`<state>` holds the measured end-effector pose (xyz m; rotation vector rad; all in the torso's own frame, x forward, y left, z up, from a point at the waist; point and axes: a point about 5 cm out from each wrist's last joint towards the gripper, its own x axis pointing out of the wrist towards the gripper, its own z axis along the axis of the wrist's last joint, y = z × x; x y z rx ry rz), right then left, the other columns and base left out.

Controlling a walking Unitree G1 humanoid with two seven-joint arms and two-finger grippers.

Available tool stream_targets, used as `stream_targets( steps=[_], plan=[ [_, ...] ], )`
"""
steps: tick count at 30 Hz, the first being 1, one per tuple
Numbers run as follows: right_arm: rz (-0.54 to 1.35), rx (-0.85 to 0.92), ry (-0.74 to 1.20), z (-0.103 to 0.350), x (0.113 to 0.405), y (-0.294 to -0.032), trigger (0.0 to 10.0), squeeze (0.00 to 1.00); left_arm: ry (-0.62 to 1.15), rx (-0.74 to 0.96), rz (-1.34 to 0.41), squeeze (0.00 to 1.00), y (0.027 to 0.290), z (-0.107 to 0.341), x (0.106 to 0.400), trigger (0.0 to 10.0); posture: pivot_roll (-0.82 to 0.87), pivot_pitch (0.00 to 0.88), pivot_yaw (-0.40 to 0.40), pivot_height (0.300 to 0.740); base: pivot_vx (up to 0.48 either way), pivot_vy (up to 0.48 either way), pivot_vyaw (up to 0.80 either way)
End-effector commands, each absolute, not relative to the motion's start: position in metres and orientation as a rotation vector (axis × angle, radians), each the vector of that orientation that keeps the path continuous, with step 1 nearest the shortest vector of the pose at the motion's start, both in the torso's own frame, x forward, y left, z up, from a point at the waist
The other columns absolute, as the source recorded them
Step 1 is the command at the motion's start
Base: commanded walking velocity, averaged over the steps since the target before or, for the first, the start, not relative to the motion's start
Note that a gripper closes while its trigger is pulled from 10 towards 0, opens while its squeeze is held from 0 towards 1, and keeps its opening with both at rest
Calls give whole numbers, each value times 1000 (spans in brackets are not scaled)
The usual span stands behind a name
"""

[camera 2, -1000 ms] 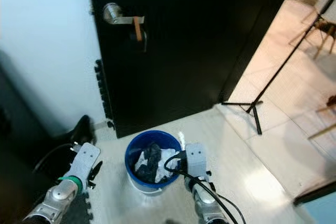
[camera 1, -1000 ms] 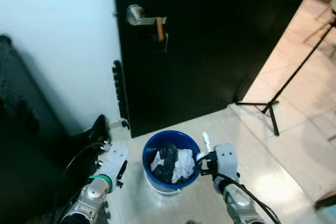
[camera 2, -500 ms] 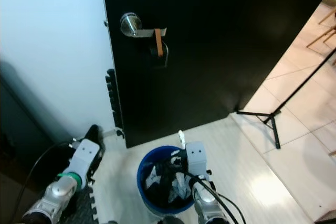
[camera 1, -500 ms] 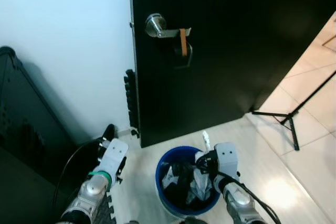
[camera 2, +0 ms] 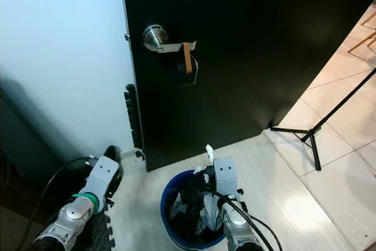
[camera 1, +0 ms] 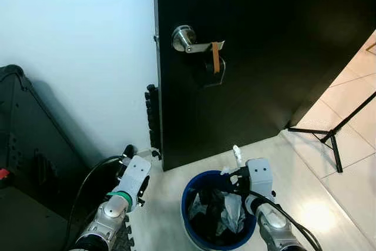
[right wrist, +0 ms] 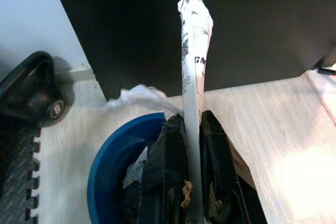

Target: Clean up the room

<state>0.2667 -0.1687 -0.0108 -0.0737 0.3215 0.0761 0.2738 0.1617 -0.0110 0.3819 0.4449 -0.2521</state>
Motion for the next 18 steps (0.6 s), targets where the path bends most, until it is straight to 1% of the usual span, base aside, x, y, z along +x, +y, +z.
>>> stream_targets(
  steps=[1, 3, 5, 6, 7, 8, 9, 12, 13, 15, 16, 17, 18],
  plan=[
    [63, -91, 362, -17, 262, -173, 10000, 0, 460, 387, -284, 0, 159, -16, 268, 10000, 40, 3, 19, 713, 0, 0, 0],
    [61, -98, 363, -16, 263, -174, 10000, 0, 460, 381, -290, 0, 159, -16, 268, 10000, 43, 8, 18, 713, 0, 0, 0],
    [53, -146, 365, -10, 272, -178, 10000, 0, 458, 350, -333, 0, 159, -13, 267, 10000, 62, 38, 13, 713, 0, 0, 0],
    [53, -146, 365, -10, 272, -178, 10000, 0, 458, 350, -333, 0, 159, -13, 267, 10000, 62, 38, 13, 713, 0, 0, 0],
    [54, -174, 376, -7, 277, -180, 10000, 0, 447, 329, -361, 0, 160, -10, 267, 10000, 72, 61, 13, 713, 0, 0, 0],
    [55, -192, 384, -5, 280, -181, 10000, 0, 438, 315, -380, 0, 162, -8, 266, 10000, 72, 61, 13, 713, 0, 0, 0],
    [47, -195, 397, -3, 284, -185, 10000, 0, 410, 298, -405, 0, 165, 0, 265, 10000, 96, 93, 18, 713, 0, 0, 0],
    [40, -193, 405, -2, 287, -187, 10000, 0, 390, 287, -422, 0, 168, 5, 265, 10000, 96, 93, 18, 713, 0, 0, 0],
    [24, -158, 419, 0, 289, -190, 10000, 0, 351, 287, -450, 0, 173, 17, 263, 10000, 123, 131, 26, 713, 0, 0, 0],
    [24, -158, 419, 0, 289, -190, 10000, 0, 351, 287, -450, 0, 173, 17, 263, 10000, 123, 131, 26, 713, 0, 0, 0],
    [13, -132, 435, 0, 291, -193, 10000, 39, 307, 289, -481, 0, 179, 33, 261, 10000, 138, 151, 32, 713, 0, 0, 0],
    [6, -127, 451, 0, 291, -194, 10000, 157, 267, 288, -504, 0, 184, 49, 257, 10000, 160, 181, 40, 713, 0, 0, 0],
    [4, -135, 463, -1, 291, -195, 10000, 357, 238, 287, -523, 0, 186, 61, 254, 10000, 160, 181, 40, 713, 0, 0, 0]
  ],
)
